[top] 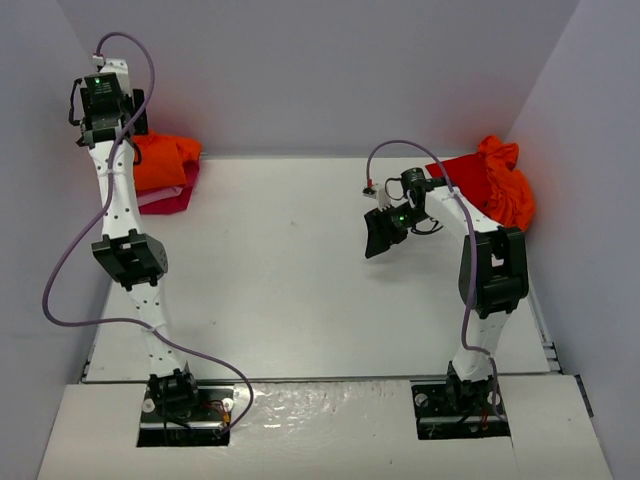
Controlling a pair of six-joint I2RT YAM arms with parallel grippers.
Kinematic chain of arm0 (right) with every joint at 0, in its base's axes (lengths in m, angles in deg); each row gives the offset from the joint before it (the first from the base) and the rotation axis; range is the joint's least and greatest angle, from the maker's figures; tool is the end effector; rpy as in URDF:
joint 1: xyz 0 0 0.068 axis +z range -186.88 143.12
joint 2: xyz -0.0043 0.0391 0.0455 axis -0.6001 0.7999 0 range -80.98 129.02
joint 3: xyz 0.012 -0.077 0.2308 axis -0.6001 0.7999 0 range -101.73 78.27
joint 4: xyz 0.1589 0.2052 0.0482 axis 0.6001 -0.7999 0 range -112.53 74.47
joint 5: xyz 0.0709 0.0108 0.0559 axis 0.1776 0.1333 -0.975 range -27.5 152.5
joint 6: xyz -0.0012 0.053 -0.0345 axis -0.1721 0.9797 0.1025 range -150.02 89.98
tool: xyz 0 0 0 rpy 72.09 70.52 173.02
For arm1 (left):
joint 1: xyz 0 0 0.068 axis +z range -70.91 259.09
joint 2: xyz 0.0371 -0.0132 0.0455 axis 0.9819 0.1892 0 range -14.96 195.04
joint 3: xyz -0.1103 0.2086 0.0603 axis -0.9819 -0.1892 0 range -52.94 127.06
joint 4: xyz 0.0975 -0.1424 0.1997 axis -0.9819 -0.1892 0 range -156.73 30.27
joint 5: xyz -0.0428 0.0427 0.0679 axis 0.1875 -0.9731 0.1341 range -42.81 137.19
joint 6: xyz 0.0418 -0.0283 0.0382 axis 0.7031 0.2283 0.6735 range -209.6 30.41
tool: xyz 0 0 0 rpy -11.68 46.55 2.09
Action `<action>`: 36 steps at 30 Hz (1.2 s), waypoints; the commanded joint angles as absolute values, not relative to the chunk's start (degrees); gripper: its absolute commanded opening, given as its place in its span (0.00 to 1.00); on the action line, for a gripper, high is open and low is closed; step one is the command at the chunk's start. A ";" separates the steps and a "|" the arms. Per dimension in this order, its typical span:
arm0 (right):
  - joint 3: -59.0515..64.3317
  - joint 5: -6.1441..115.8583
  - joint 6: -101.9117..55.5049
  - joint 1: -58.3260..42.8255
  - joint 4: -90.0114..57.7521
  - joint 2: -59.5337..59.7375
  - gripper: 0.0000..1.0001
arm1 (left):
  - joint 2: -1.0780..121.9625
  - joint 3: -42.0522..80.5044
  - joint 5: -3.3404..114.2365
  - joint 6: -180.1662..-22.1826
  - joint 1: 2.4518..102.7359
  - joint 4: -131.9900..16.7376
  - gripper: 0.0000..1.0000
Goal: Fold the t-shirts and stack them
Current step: Put the neatly folded tshirt into the corner of the board with the left arm
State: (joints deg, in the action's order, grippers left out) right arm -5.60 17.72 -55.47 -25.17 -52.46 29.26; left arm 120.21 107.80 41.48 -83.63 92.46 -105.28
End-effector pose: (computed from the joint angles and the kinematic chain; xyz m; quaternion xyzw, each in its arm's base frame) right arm 0.3830 0.1143 0.1795 -0.3700 0.8247 0.3424 0.2563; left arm 0.4836 0.1198 0.3974 -0.0813 0.8145 0.1364 0.5580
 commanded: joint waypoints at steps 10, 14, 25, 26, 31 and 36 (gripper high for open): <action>-6.36 17.56 -56.30 -25.04 -53.42 23.82 0.53 | 114.11 89.40 58.62 -91.02 92.16 -108.94 0.11; -6.45 18.55 -55.39 -25.19 -52.92 23.96 0.53 | 112.75 87.94 57.58 -89.05 90.48 -110.42 0.12; -5.71 18.94 -55.77 -25.19 -52.54 23.44 0.53 | 114.69 82.28 55.19 -86.49 88.28 -108.89 0.04; -5.68 18.98 -55.77 -25.19 -52.48 23.44 0.53 | 115.62 82.96 55.19 -86.39 88.25 -109.70 0.03; -5.84 18.82 -55.77 -25.19 -52.36 24.22 0.53 | 116.09 80.17 54.23 -85.03 88.06 -108.37 0.00; -5.75 18.96 -55.77 -25.19 -52.36 24.58 0.53 | 118.23 80.17 50.72 -84.38 88.06 -106.66 0.04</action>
